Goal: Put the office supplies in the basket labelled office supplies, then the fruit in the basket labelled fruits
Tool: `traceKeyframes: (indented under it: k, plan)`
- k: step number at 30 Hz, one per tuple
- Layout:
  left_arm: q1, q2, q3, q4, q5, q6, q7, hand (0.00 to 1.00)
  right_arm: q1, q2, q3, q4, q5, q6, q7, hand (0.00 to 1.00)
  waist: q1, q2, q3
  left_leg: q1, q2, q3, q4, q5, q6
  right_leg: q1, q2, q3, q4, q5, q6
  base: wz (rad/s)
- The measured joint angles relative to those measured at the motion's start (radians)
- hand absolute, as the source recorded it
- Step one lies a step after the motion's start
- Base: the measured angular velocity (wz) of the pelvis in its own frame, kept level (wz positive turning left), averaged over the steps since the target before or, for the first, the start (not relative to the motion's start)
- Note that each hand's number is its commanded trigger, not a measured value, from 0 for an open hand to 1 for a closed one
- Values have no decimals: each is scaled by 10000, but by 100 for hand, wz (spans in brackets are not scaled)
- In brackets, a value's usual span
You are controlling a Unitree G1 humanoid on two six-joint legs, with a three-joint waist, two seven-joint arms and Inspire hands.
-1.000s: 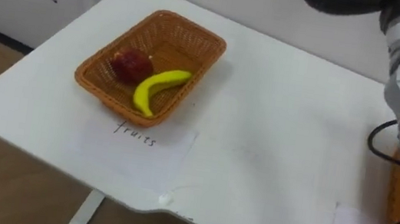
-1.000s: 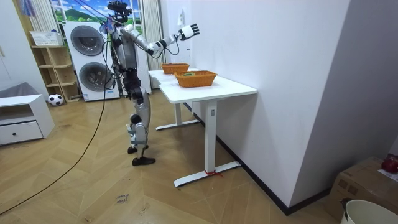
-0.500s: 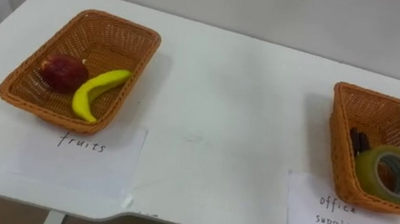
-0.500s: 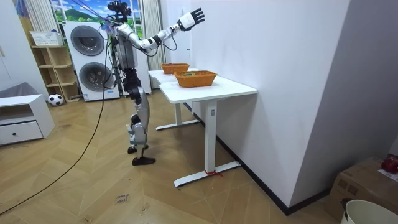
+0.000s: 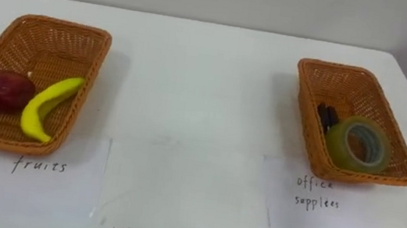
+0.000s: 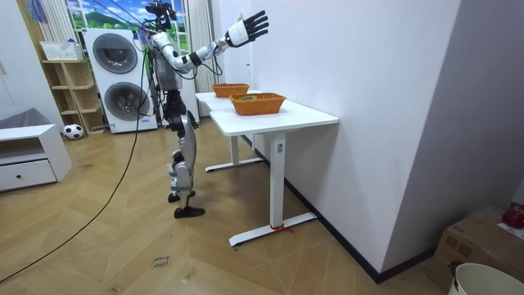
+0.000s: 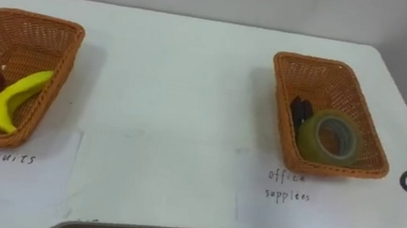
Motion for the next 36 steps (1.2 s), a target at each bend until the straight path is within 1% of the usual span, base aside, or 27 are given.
traceKeyframes:
  k: [1, 3, 4, 6, 9, 10, 11, 13, 15, 16, 17, 18, 20, 21, 22, 23, 24, 25, 27, 29, 31, 32, 33, 34, 36]
  plan:
    - [11, -1, 5, -39, -37, 1, 22, 0, 175, 0, -91, 51, 59, -15, -90, 0, -24, 2, 0, 4, 17, 19, 0, -9, -15, -5, 21, 17, -7, 4, -7, -18]
    - [12, -19, 14, -127, -68, -2, 132, 0, 1051, 11, -547, 239, 167, -33, -507, 0, -117, -11, -8, 6, 52, 23, -97, -17, -38, -32, 85, 80, 6, -1, -17, -8]
    - [17, -21, 5, -126, -73, -3, 132, 0, 1215, 32, -636, 242, 246, -34, -663, 0, -154, 4, -16, -7, 50, 25, -134, -15, -43, -68, 93, 87, 6, -4, -24, -12]
    - [62, -25, 22, -119, -83, -23, 152, 0, 1890, 39, -1099, 514, 712, -102, -1129, 0, -295, 18, -23, -91, 54, 58, -141, -6, -56, -152, 109, 103, -3, -1, -32, -6]
    - [105, -23, 21, -123, -137, -30, 154, 0, 2615, 103, -1536, 905, 1014, -106, -1768, 0, -337, -29, 2, -69, 52, 170, -162, -12, -66, -175, 142, 183, -3, -1, -33, -8]
    - [119, -20, 21, -123, -185, -32, 158, 0, 2703, 128, -1569, 935, 1015, -109, -1881, 0, -378, -40, 7, -74, 51, 177, -162, -13, -68, -186, 143, 192, -2, -1, -33, -8]
    - [138, -15, 23, -118, -262, -33, 178, 0, 2874, 198, -1579, 1005, 1009, -198, -2064, 0, -480, -47, 12, -82, 53, 199, -164, -14, -68, -196, 145, 206, -2, -1, -33, -7]
    - [122, -15, 22, -112, -404, -65, 196, 0, 3125, 387, -1592, 1095, 1010, -299, -2362, 0, -504, -79, 9, -69, 56, 270, -164, -23, -83, -218, 165, 273, 4, -1, -34, -10]
    - [112, -17, 27, -120, -598, -175, 195, 0, 3573, 760, -1722, 1220, 1023, -437, -2687, 0, -526, -133, -25, -72, 64, 284, -163, -26, -88, -247, 192, 314, 6, 14, -59, -6]
    - [116, -18, 24, -137, -662, -182, 194, 0, 3696, 832, -1775, 1310, 1041, -459, -2737, 0, -524, -140, -37, -72, 64, 284, -164, -29, -92, -248, 195, 311, 5, 15, -59, 0]
    - [145, -27, 23, -142, -751, -183, 191, 0, 3833, 892, -1851, 1552, 1181, -465, -2893, 0, -517, -201, -14, -74, 67, 284, -171, -29, -93, -262, 194, 310, 7, 15, -60, 0]
    - [174, -35, 23, -135, -786, -182, 188, 0, 3872, 895, -1951, 1877, 1437, -509, -3015, 0, -541, -142, -37, -77, 76, 279, -180, -31, -93, -270, 189, 303, 0, 19, -65, 0]
    - [212, -33, 29, -125, -892, -186, 192, 0, 4036, 906, -2140, 2473, 1633, -630, -3147, 0, -554, -217, -3, -77, 69, 273, -189, -32, -92, -270, 182, 294, 4, 20, -68, 0]
    - [250, -39, 34, -128, -903, -188, 192, 0, 4184, 970, -2326, 2704, 1793, -640, -3219, 0, -557, -186, -21, -82, 67, 273, -208, -32, -92, -281, 180, 289, 1, 20, -68, 0]
    - [267, -41, 43, -134, -903, -188, 192, 0, 4269, 1049, -2452, 2748, 1794, -646, -3248, 0, -573, -204, -9, -84, 71, 273, -227, -31, -91, -292, 179, 282, -1, 20, -68, 0]
    - [261, -51, 106, -150, -898, -188, 188, 0, 4436, 1203, -2681, 2765, 1809, -666, -3339, 0, -596, -187, -1, -89, 78, 273, -246, -31, -91, -305, 181, 282, -2, 20, -67, 0]
    - [276, -56, 170, -152, -883, -187, 187, 0, 4616, 1310, -2783, 2812, 1837, -747, -3466, 0, -600, -111, -35, -88, 83, 277, -261, -31, -91, -316, 185, 295, -4, 20, -67, 0]
    - [312, -63, 206, -152, -879, -187, 187, 0, 4698, 1365, -2815, 2865, 1836, -800, -3542, 0, -614, -116, -33, -86, 83, 282, -270, -31, -91, -321, 188, 305, -4, 20, -67, -3]
    - [344, -60, 222, -153, -874, -197, 182, 0, 4959, 1743, -2890, 3003, 1822, -993, -3769, 0, -631, -62, -39, -90, 68, 296, -269, -31, -91, -337, 191, 314, 2, 20, -67, 0]
    - [349, -69, 225, -154, -865, -232, 177, 0, 5097, 2037, -2897, 3242, 1818, -1086, -3761, 0, -723, -43, -39, -91, 65, 300, -272, -31, -91, -342, 193, 318, 3, 20, -67, 0]
    - [343, -78, 217, -151, -906, -232, 148, 0, 5283, 2270, -2870, 3587, 1777, -1107, -3755, 0, -728, 49, -26, -77, 64, 299, -274, -33, -91, -335, 193, 322, -2, 20, -67, 0]
    - [347, -77, 218, -151, -948, -231, 135, 0, 5352, 2451, -2863, 3922, 1762, -1141, -3756, 0, -725, 85, -31, -75, 64, 298, -274, -33, -91, -336, 194, 319, 2, 20, -67, 0]
    - [339, -78, 214, -151, -947, -231, 106, 0, 5464, 2607, -2782, 4329, 1759, -1148, -3760, 0, -735, 65, -30, -71, 54, 298, -273, -33, -91, -334, 194, 314, 7, 20, -67, 0]
    - [335, -82, 206, -151, -945, -231, 94, 0, 5538, 2689, -2724, 4487, 1759, -1148, -3758, 0, -734, 88, -26, -61, 47, 299, -273, -33, -91, -330, 194, 314, 11, 20, -67, 0]
    - [360, -141, 207, -151, -944, -236, 88, 0, 5847, 3178, -2665, 4609, 1704, -1150, -3739, 0, -705, 232, -8, -6, 40, 301, -274, -33, -91, -299, 199, 333, 29, 19, -67, -5]
